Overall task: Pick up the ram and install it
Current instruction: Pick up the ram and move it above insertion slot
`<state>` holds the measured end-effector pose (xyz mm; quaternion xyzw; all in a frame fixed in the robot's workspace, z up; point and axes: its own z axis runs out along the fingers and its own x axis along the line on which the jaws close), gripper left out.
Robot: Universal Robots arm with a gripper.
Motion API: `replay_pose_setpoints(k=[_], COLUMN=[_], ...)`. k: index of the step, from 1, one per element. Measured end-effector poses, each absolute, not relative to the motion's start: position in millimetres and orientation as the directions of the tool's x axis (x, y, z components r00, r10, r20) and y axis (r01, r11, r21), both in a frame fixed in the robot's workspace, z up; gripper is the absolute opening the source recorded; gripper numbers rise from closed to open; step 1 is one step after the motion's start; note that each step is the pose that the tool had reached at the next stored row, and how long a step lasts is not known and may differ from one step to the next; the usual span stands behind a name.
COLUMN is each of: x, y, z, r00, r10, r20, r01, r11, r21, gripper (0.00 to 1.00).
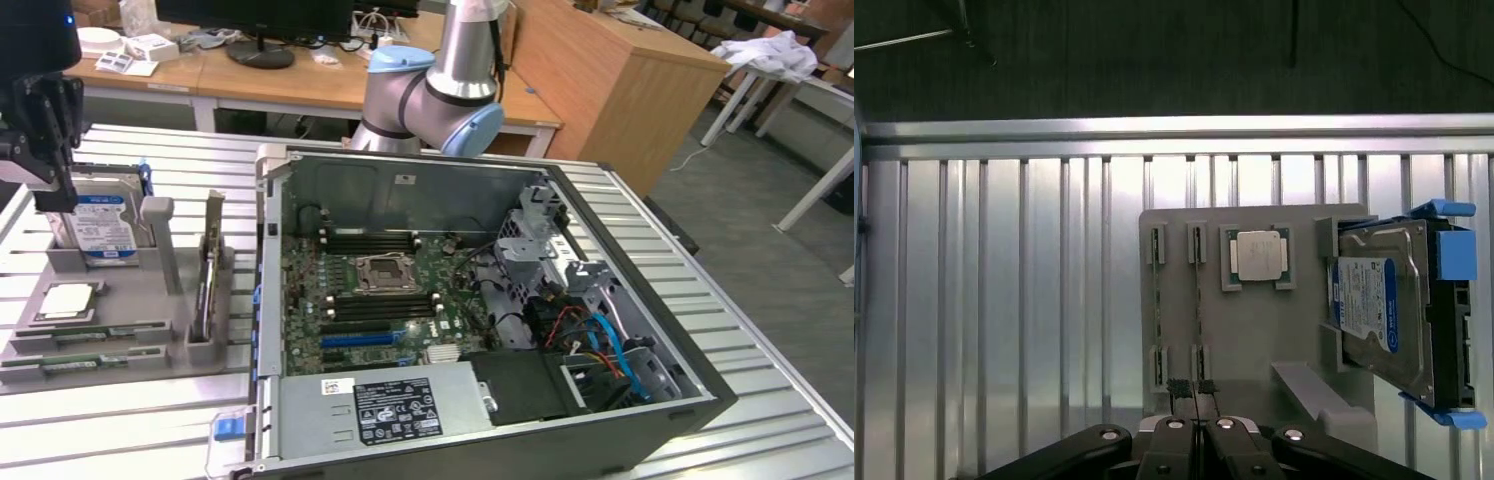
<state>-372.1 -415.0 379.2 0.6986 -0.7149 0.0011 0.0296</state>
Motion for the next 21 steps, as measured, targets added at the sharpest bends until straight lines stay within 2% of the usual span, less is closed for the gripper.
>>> replay_pose_setpoints(k=[21], x=[-372.8], y=[-414.9], z=[378.2], r00=[0.045], r10=[-0.998], r20=[0.041], r01=[-0.999], r11=[-0.043], r21=[0.032], gripper=[0.11])
